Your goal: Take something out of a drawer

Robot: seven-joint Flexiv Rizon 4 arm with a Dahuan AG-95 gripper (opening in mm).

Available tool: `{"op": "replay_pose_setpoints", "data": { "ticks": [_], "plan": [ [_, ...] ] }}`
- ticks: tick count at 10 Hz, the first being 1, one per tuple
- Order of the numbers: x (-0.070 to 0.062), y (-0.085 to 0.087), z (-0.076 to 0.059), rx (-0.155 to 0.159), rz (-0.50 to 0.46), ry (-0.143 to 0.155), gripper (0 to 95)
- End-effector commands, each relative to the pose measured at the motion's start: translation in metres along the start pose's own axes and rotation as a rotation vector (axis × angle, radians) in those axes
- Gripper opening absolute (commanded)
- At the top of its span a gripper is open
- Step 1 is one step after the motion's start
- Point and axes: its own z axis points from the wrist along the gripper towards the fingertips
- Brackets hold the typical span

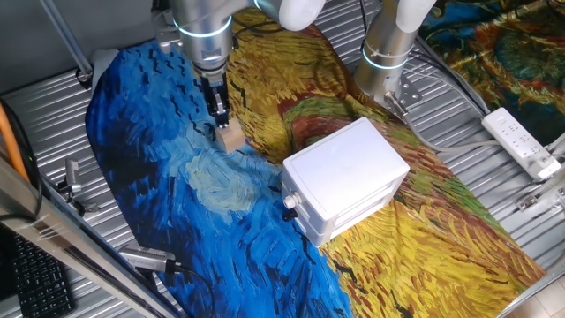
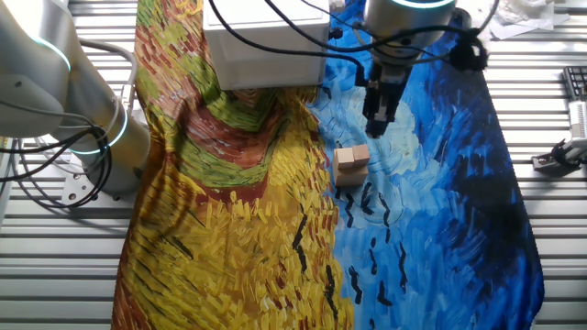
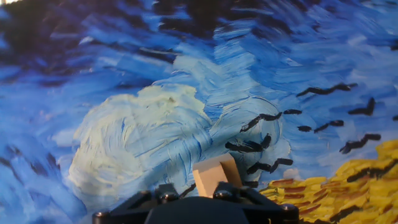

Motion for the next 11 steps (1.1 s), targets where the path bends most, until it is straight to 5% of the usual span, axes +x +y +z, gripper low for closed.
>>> {"op": "replay_pose_setpoints", "data": {
  "ticks": [1, 8, 11],
  "plan": [
    [0.000, 0.000, 0.000, -0.002, 0.007, -0.002, 0.0],
    [0.004, 0.007, -0.008, -0.016, -0.004, 0.009, 0.0],
    [0.004, 0.047, -0.006, -0.010, -0.049, 0.021, 0.0]
  ]
}}
